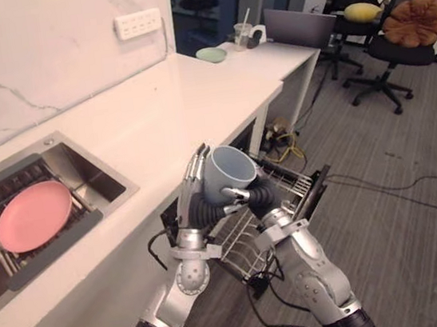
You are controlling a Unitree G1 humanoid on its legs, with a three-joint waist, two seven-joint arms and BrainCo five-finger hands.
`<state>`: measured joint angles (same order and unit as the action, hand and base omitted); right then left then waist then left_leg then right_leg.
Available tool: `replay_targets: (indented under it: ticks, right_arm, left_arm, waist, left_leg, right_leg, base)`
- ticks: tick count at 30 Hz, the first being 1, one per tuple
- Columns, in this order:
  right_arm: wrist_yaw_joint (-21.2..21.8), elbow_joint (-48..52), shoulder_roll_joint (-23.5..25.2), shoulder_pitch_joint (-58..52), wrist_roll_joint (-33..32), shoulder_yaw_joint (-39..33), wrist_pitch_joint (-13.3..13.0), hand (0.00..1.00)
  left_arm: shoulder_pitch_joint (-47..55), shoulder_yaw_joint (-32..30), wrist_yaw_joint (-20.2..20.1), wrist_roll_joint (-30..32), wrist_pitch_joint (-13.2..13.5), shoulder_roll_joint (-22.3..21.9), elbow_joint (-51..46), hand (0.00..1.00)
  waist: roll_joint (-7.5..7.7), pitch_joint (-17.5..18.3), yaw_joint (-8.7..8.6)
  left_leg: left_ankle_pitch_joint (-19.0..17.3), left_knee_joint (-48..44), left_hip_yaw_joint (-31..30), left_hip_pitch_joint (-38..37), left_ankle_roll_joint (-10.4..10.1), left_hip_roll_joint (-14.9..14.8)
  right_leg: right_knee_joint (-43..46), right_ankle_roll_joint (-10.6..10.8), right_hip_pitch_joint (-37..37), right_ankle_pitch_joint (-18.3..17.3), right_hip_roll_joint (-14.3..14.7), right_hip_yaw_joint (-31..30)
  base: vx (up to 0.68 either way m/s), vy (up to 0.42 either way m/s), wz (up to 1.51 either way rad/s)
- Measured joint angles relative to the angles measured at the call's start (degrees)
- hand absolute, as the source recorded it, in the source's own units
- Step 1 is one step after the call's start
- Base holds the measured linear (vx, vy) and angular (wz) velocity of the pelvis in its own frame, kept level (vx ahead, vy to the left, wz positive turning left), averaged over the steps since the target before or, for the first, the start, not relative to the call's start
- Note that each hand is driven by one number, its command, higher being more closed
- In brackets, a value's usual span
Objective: Walk over to the sink, pick up the cup, carry it to the dishwasher, place the cup inside the dishwasher, then close the dishwasher door
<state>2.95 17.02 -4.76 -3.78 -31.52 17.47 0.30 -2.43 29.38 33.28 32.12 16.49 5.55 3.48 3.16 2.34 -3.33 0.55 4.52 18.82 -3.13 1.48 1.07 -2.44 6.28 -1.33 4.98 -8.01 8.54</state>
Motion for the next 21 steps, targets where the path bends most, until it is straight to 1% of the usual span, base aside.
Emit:
replay_targets:
  ticks: [6,9,13,14,16,19,21]
  right_arm:
    - [-0.72,0.00,1.67,0.00,0.42,-0.69,0.00,1.00]
    - [-1.20,-0.01,2.14,-0.01,0.45,-0.73,-0.04,1.00]
    - [-3.85,-0.01,2.18,-0.02,0.44,-0.92,-0.20,1.00]
    - [-4.90,-0.03,2.30,-0.07,0.39,-1.26,-0.53,1.00]
    - [-5.65,-0.05,2.82,-0.12,0.38,-2.44,-1.14,1.00]
    - [-7.52,-0.11,4.29,-0.36,0.37,-4.79,-3.05,1.00]
    - [-9.04,-0.11,4.44,-0.74,0.31,-5.95,-4.20,1.00]
  left_arm:
    - [0.01,-0.80,-0.01,-1.69,-0.14,-0.05,0.31,0.00]
    - [0.30,-1.95,-0.31,-2.86,-0.29,-0.63,2.06,0.00]
    - [2.08,-2.37,-0.88,-4.06,-0.42,-1.08,2.21,0.00]
    - [2.47,-2.41,-1.18,-4.67,-0.42,-1.09,2.26,0.00]
    - [2.70,-2.69,-1.20,-5.07,-0.41,-1.12,2.26,0.00]
    - [3.10,-3.71,-1.21,-5.37,-0.36,-1.28,2.26,0.00]
    - [3.77,-4.69,-1.24,-6.49,-0.35,-1.66,2.26,0.00]
  waist:
    - [-0.01,0.00,-0.01]
    - [-0.01,0.00,-0.02]
    - [-0.02,0.00,-0.02]
    - [-0.03,-0.01,0.01]
    - [-0.04,-0.01,0.03]
    - [-0.09,0.00,0.00]
    - [-0.16,0.04,-0.02]
  left_leg:
    - [0.15,0.35,0.00,-0.02,-0.01,0.00]
    - [0.25,0.37,-0.04,-0.03,-0.04,-0.01]
    - [0.30,0.38,-0.07,-0.02,-0.06,-0.01]
    - [0.36,0.38,-0.10,-0.02,-0.06,-0.01]
    - [0.40,0.38,-0.13,-0.02,-0.05,-0.01]
    - [0.45,0.38,-0.15,-0.02,-0.05,-0.01]
    - [0.45,0.38,-0.16,-0.02,-0.05,-0.01]
  right_leg:
    - [0.13,-0.05,-0.05,-0.17,0.00,0.01]
    - [0.29,-0.17,-0.12,-0.26,0.00,0.04]
    - [0.37,-0.30,-0.15,-0.34,-0.01,0.08]
    - [0.38,-0.29,-0.15,-0.33,-0.01,0.11]
    - [0.39,-0.27,-0.13,-0.32,-0.01,0.13]
    - [0.40,-0.27,-0.12,-0.31,-0.01,0.16]
    - [0.40,-0.27,-0.09,-0.31,-0.01,0.17]
  base:
    - [0.00,0.000,0.00]
    - [0.00,0.000,0.00]
    - [0.00,0.000,0.00]
    - [0.00,0.000,0.00]
    - [0.00,0.000,0.00]
    - [0.00,0.000,0.00]
    - [0.00,0.000,0.00]
